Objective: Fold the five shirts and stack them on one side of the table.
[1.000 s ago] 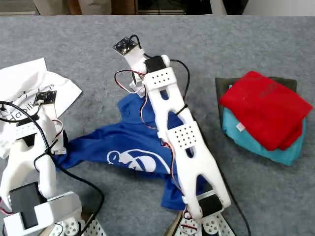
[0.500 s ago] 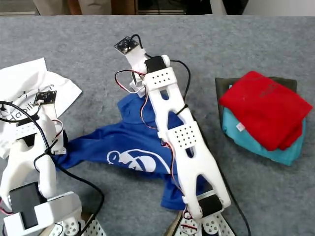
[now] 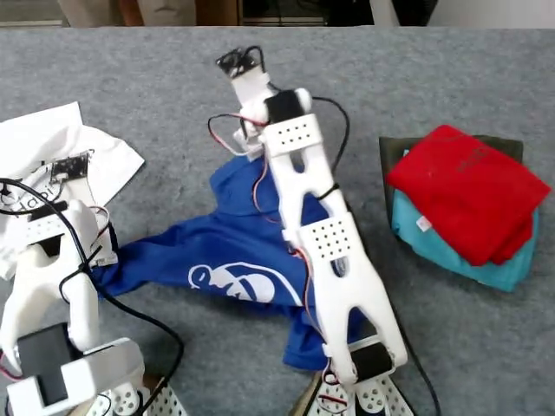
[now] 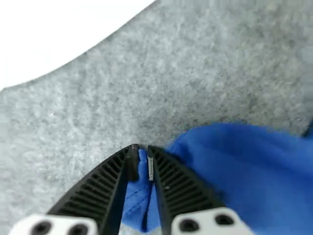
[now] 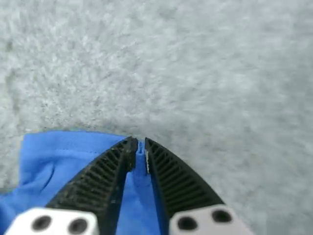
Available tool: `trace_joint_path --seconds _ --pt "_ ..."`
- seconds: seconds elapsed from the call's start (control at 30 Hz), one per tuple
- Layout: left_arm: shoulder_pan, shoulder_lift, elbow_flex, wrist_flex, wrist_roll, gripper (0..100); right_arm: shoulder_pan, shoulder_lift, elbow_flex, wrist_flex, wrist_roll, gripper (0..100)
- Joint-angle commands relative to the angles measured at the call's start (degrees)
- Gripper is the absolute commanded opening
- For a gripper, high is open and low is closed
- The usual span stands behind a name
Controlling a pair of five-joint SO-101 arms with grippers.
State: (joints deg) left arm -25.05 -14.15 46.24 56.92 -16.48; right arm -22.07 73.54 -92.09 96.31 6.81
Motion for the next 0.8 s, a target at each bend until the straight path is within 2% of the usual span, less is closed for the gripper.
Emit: trace_joint_path --seconds 0.0,0.27,0.47,0.67,0.77 --pt "0.09 -6.55 -8.88 7.12 0.70 2 3.03 -12.70 -2.77 1.76 -0.62 0.4" --pt "0.44 -27.74 -32.00 21.10 2.73 2 5.05 -35.03 -3.38 1.76 -0.18 0.4" --pt "0.53 -41.54 -44.31 21.36 3.87 2 5.76 -51.74 -3.30 -0.44 -0.09 0.4" --pt "0.18 -49.45 -51.78 18.90 10.02 2 12.53 -60.79 -3.30 -9.41 -0.09 0.4" --pt "0.09 -52.00 -53.89 17.32 11.78 2 13.41 -65.10 -3.21 -11.87 -0.09 0.4"
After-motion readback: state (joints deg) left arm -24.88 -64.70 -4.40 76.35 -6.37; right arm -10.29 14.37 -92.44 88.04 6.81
